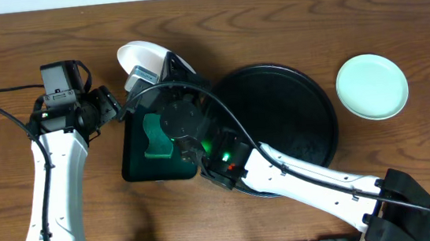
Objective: Clean dirty plates on tray and stack at the side
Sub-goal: 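Swing the white plate left over the dark green tray, right gripper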
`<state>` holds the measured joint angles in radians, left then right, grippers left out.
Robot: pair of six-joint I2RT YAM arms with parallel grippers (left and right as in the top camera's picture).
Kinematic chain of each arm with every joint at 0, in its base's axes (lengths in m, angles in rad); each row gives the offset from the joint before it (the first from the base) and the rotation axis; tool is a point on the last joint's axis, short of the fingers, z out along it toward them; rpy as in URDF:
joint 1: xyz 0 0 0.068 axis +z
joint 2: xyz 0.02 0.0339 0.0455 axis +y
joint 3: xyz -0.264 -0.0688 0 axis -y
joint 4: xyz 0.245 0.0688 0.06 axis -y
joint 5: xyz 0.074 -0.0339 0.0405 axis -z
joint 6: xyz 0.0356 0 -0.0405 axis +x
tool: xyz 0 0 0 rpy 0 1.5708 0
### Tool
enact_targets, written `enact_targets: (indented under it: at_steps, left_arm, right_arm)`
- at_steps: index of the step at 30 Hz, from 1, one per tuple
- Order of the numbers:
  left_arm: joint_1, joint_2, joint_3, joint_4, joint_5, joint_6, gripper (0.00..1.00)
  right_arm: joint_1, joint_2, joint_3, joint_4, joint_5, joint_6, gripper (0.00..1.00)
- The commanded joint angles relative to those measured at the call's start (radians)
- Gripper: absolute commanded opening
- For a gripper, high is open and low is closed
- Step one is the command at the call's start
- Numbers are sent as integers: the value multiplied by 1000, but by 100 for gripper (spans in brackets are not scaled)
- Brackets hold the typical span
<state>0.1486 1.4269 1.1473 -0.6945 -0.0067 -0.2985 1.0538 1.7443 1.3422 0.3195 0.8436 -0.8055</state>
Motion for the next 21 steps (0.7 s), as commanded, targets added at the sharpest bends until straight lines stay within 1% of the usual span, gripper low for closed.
enact_targets:
  at_steps: [1,4,7,10,14,17,21]
  left_arm:
    - [3,-2,17,0,-9,2,79]
    - [3,-2,17,0,-9,2,80]
    - [3,-2,17,0,-9,2,79]
    - [4,-2,17,0,-9,2,80]
    - [3,-2,17,0,-9,2,80]
    - [3,-2,17,0,-9,2,79]
    - [3,-2,17,0,-9,2,79]
  right_arm:
    - [12,1,19,18,42,-32,2]
    - [14,1,19,17,42,-14,1]
    - [12,1,19,31,72,-90,1]
    - [11,1,19,35,71,-35,1]
    - [13,1,19,48,99,-70,2]
    - [13,1,19,44,78,-6,1]
    - [13,1,19,42,79,-40,1]
